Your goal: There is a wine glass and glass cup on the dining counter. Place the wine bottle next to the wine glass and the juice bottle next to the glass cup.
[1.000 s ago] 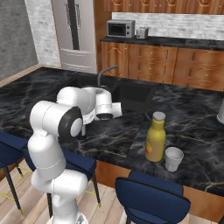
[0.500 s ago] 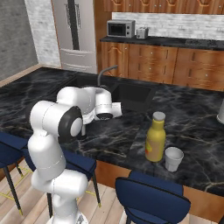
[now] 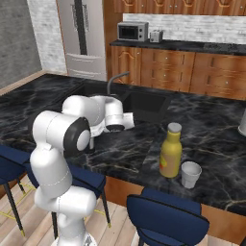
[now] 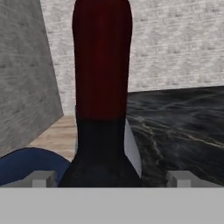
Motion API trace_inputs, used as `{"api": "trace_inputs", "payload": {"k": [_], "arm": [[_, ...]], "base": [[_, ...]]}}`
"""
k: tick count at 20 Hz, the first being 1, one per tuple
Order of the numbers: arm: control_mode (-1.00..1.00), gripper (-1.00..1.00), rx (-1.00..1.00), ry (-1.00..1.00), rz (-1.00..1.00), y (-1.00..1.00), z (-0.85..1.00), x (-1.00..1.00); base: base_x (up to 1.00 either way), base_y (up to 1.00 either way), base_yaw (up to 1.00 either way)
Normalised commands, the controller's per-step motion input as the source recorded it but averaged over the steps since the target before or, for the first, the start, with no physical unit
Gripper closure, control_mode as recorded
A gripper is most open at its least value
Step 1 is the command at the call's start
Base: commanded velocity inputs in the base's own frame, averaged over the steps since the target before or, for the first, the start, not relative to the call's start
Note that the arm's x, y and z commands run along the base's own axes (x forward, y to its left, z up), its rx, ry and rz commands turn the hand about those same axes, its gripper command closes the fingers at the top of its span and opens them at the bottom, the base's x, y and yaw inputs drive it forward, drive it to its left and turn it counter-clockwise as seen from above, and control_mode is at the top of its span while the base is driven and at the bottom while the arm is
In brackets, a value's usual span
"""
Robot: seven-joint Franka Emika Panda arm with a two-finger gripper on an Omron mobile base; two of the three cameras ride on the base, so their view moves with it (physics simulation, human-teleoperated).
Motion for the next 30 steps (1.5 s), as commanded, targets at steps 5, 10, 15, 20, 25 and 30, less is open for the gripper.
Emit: {"api": "trace_inputs", "payload": {"k": [5,10,15,20,25,30], "arm": [[-1.00,-1.00,0.00,0.00,0.00,-0.07,0.00,-0.04],[-1.00,-1.00,0.00,0.00,0.00,-0.10,0.00,0.00],[-1.00,-1.00,0.00,-0.02,0.00,-0.07,0.00,-0.03],[-1.00,-1.00,0.00,-0.02,0.00,-0.09,0.00,-0.10],[-1.00,-1.00,0.00,-0.03,0.00,-0.08,0.00,-0.19],[-1.00,-1.00,0.00,-0.03,0.00,-0.08,0.00,-0.21]], "base": [[0.00,0.00,0.00],[0.00,0.00,0.00],[0.00,0.00,0.00],[0.00,0.00,0.00],[0.00,0.00,0.00],[0.00,0.00,0.00]]}}
